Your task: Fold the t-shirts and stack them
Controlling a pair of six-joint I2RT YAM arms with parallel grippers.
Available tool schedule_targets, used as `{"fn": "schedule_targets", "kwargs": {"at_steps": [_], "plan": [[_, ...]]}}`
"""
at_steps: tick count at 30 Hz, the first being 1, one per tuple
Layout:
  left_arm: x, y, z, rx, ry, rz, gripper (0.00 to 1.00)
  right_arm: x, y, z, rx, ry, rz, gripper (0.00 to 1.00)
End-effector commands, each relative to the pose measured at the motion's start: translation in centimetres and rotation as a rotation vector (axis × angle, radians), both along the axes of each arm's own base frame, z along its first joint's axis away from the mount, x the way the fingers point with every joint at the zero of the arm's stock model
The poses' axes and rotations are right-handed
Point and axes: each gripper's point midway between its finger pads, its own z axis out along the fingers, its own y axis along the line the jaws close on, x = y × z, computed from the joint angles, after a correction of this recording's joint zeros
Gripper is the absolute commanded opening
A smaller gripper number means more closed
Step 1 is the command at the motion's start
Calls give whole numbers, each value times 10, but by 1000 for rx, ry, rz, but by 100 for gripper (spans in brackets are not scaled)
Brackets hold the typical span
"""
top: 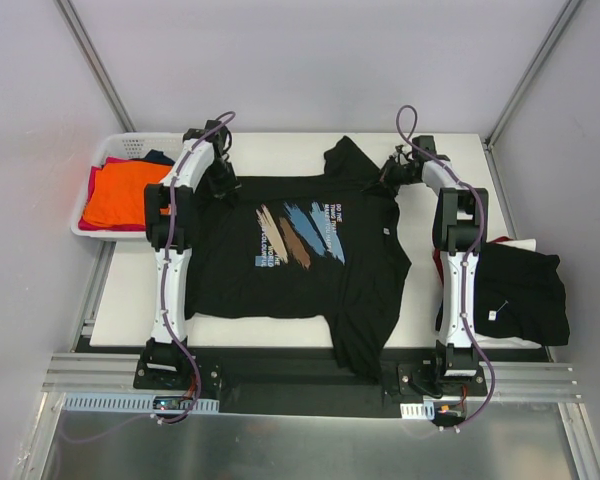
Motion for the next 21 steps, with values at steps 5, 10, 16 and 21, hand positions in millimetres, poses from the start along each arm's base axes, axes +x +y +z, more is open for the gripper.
{"fn": "schedule_targets", "kwargs": {"at_steps": [5, 10, 16, 21], "plan": [[12, 17, -11, 69, -19, 7, 0, 30, -14, 9, 13, -58, -70, 1], [19, 17, -13, 75, -36, 4, 4, 47, -27, 13, 28, -75, -119, 1], [34, 30, -1, 149, -101, -5, 7, 60, -43, 41, 61, -149, -145, 1], [41, 25, 81, 163, -277, 17, 6, 31, -38, 91, 54, -211, -104, 1]]}}
